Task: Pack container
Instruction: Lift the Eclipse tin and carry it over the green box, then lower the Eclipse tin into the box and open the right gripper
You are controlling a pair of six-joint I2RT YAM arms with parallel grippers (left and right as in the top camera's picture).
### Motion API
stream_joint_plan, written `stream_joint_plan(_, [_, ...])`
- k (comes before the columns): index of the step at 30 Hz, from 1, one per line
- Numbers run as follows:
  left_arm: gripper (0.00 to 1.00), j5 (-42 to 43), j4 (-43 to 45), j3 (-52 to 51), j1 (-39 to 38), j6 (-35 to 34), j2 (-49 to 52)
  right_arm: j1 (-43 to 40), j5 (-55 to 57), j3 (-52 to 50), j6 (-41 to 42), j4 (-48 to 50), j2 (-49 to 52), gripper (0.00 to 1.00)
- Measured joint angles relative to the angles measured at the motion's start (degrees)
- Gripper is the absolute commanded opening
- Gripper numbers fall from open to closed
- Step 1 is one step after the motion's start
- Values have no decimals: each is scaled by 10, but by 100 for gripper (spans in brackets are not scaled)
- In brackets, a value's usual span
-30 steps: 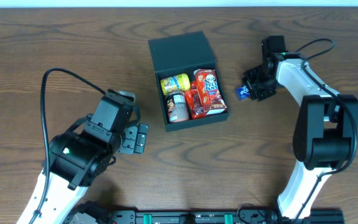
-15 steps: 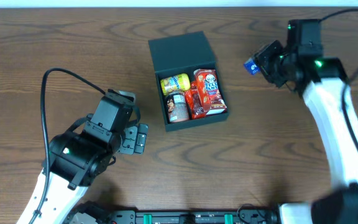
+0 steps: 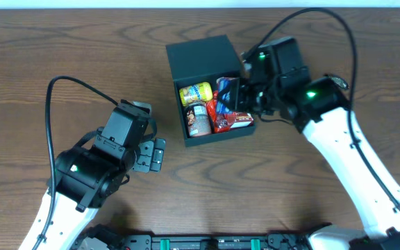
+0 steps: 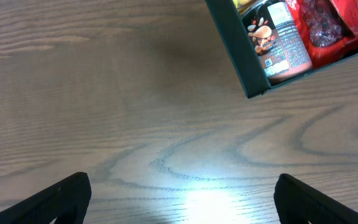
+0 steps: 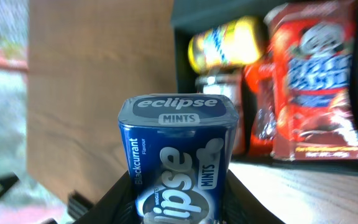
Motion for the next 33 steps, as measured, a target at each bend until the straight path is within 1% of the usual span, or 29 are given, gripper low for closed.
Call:
stream_joint_plan(4, [95,0,0,0,0,0,0,9,-5,28,-38,-48,56,1])
stream_joint_plan(9, [95,0,0,0,0,0,0,9,2,132,-99,-139,163,1])
stream_joint_plan(14, [95,0,0,0,0,0,0,9,32,214,-143,-182,238,2])
stream_joint_plan(22, [95,0,0,0,0,0,0,9,47,224,-177,-193,319,2])
stream_joint_plan(27, [95,0,0,0,0,0,0,16,54,224,-181,-193,328,2])
stream_joint_plan(33, [95,0,0,0,0,0,0,52,100,217,-171,-180,328,2])
